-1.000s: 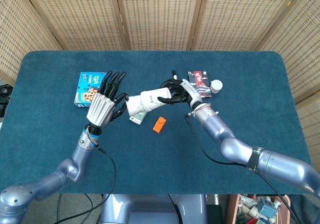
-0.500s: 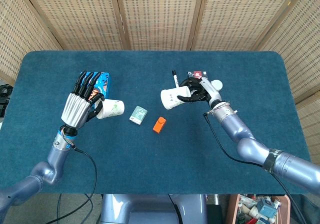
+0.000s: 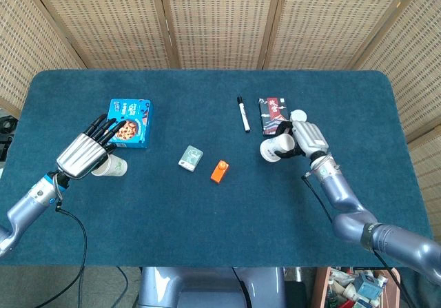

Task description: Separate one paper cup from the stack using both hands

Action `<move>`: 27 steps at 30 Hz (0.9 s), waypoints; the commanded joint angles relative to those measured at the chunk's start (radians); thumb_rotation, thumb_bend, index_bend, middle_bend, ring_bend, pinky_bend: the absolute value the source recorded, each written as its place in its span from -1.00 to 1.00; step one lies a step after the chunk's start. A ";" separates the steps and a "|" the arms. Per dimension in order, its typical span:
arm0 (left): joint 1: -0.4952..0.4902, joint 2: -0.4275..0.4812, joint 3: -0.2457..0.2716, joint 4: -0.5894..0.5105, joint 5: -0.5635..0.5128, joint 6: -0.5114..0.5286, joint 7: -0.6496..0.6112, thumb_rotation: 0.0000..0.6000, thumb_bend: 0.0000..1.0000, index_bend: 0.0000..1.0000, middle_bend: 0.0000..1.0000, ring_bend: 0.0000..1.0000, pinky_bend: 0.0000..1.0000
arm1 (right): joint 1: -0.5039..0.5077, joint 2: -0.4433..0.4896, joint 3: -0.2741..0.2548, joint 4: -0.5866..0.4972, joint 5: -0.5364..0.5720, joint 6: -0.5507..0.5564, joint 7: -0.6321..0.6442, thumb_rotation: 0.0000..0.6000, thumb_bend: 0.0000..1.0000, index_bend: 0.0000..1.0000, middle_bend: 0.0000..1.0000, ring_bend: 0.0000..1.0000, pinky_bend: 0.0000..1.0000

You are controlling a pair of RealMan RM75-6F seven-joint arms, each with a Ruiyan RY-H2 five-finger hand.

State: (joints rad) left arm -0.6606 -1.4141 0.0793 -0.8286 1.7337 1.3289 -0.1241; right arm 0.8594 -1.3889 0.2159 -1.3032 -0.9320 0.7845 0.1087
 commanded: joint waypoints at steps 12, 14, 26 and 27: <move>-0.004 0.031 0.008 -0.073 -0.031 -0.111 0.064 1.00 -0.72 -1.00 -1.00 -1.00 -1.00 | -0.026 0.043 -0.085 -0.031 -0.103 0.007 -0.187 1.00 -1.00 -1.00 -1.00 -1.00 -0.98; 0.001 0.042 0.002 -0.094 -0.034 -0.098 0.065 1.00 -0.72 -1.00 -1.00 -1.00 -1.00 | -0.042 0.056 -0.084 -0.063 -0.118 0.045 -0.201 1.00 -1.00 -1.00 -1.00 -1.00 -0.99; 0.176 0.200 -0.094 -0.399 -0.250 0.040 0.111 1.00 -0.82 -1.00 -1.00 -1.00 -1.00 | -0.260 0.223 -0.159 -0.205 -0.386 0.391 -0.150 1.00 -1.00 -1.00 -1.00 -1.00 -1.00; 0.202 0.209 -0.105 -0.435 -0.281 0.064 0.158 1.00 -0.83 -1.00 -1.00 -1.00 -1.00 | -0.280 0.229 -0.168 -0.194 -0.411 0.425 -0.158 1.00 -1.00 -1.00 -1.00 -1.00 -1.00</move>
State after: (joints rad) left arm -0.5330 -1.2534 0.0120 -1.1680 1.5400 1.3376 -0.0497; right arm 0.6473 -1.2001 0.0829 -1.4940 -1.2666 1.1217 -0.0564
